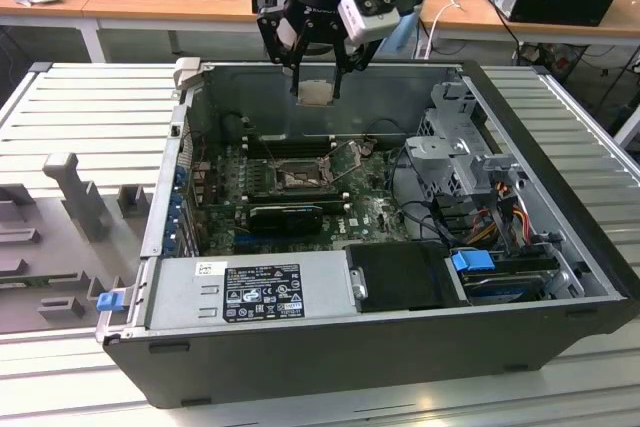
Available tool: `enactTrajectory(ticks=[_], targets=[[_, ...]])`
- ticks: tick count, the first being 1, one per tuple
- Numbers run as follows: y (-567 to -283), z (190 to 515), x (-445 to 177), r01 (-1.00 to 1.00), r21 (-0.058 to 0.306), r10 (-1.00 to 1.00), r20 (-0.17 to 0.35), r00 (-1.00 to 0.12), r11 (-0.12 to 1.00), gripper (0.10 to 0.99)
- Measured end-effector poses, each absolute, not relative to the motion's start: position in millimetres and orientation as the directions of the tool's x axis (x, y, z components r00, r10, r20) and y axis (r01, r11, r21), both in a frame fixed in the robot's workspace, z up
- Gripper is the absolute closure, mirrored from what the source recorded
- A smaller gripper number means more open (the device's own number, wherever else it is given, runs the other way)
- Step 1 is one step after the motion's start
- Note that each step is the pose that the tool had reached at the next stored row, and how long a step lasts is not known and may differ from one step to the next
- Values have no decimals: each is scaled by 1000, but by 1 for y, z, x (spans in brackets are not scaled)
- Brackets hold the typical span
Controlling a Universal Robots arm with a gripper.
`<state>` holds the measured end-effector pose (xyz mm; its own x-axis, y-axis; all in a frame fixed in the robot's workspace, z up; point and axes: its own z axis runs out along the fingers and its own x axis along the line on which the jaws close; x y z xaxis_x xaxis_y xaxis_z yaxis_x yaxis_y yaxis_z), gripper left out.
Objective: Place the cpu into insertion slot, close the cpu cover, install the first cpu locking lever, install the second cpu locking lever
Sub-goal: 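Place the cpu into insertion slot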
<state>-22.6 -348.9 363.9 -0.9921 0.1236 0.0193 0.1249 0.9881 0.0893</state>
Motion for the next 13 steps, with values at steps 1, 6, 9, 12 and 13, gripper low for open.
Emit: enactTrajectory(ticks=[1, 6, 9, 12, 13], targets=[[-349, 364, -23, 130, 89, 129, 19, -992, 988, 557], [-349, 364, -23, 154, 89, 153, 19, -988, 984, 557], [-349, 364, -23, 166, 89, 165, 19, -986, 982, 557], [-349, 364, -23, 171, 89, 170, 19, -985, 981, 557], [-349, 364, -23, 174, 89, 173, 19, -985, 981, 557]])
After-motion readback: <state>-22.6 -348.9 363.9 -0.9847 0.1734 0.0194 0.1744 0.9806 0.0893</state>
